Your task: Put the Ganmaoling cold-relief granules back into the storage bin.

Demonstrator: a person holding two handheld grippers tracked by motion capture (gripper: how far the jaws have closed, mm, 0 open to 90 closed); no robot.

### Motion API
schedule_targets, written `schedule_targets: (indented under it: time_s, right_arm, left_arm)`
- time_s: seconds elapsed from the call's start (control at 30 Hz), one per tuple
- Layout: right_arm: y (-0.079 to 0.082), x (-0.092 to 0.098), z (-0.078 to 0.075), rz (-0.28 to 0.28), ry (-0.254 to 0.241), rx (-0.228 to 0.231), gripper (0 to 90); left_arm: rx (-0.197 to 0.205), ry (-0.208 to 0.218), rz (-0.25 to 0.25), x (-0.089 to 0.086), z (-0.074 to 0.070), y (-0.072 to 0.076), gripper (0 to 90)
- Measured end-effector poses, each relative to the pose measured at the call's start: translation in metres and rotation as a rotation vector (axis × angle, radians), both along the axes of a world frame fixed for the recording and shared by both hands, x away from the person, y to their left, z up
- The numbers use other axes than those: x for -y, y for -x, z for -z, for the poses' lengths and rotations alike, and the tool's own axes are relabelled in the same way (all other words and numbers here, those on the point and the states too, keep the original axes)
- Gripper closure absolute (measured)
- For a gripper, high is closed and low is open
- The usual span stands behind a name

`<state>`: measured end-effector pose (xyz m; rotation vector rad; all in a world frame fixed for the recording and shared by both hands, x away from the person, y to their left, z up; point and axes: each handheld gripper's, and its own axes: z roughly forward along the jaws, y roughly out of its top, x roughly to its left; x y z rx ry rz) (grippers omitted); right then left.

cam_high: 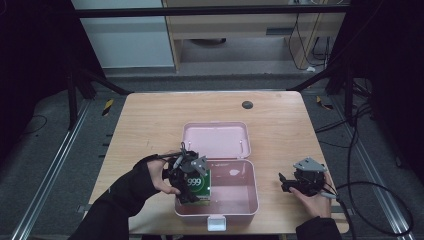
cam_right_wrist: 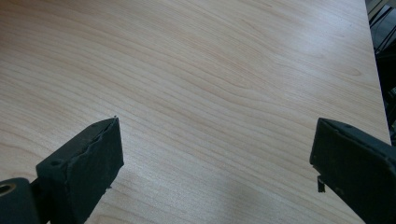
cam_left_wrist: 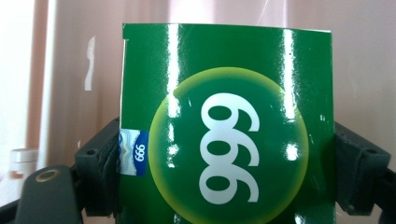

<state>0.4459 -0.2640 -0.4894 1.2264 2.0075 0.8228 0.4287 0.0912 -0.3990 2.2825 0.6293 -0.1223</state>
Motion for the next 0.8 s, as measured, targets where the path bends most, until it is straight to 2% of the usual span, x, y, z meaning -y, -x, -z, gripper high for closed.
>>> schedule_targets:
  time_s: [0.13, 0.3, 0.43, 0.53, 0.7, 0.73, 0.8]
  right_arm:
    - [0.0, 0.0, 0.0, 0.0, 0.001, -0.005, 2.5]
    - [0.0, 0.0, 0.0, 0.003, 0.003, -0.004, 2.0]
    - [0.0, 0.0, 0.0, 0.001, 0.009, -0.003, 1.8]
    - [0.0, -0.001, 0.001, 0.001, 0.011, -0.006, 1.5]
    - [0.0, -0.001, 0.001, 0.001, 0.013, -0.007, 1.5]
    - [0.0, -0.001, 0.001, 0.002, 0.014, -0.007, 1.5]
    - [0.0, -0.001, 0.0, 0.003, 0.008, -0.009, 1.5]
  left_arm:
    - [0.003, -0.007, 0.005, -0.001, 0.005, -0.001, 13.7]
    - [-0.006, 0.009, -0.025, 0.0, 0.014, 0.001, 13.0]
    - [-0.015, 0.02, -0.021, 0.0, 0.015, 0.002, 9.7]
    - [-0.002, 0.049, -0.025, -0.002, 0.004, 0.001, 10.2]
    - [0.043, 0.03, 0.026, -0.009, -0.009, -0.001, 11.6]
    - [0.062, 0.038, 0.037, -0.013, -0.017, -0.002, 12.2]
    - [0.076, 0.043, 0.037, -0.015, -0.021, -0.002, 14.3]
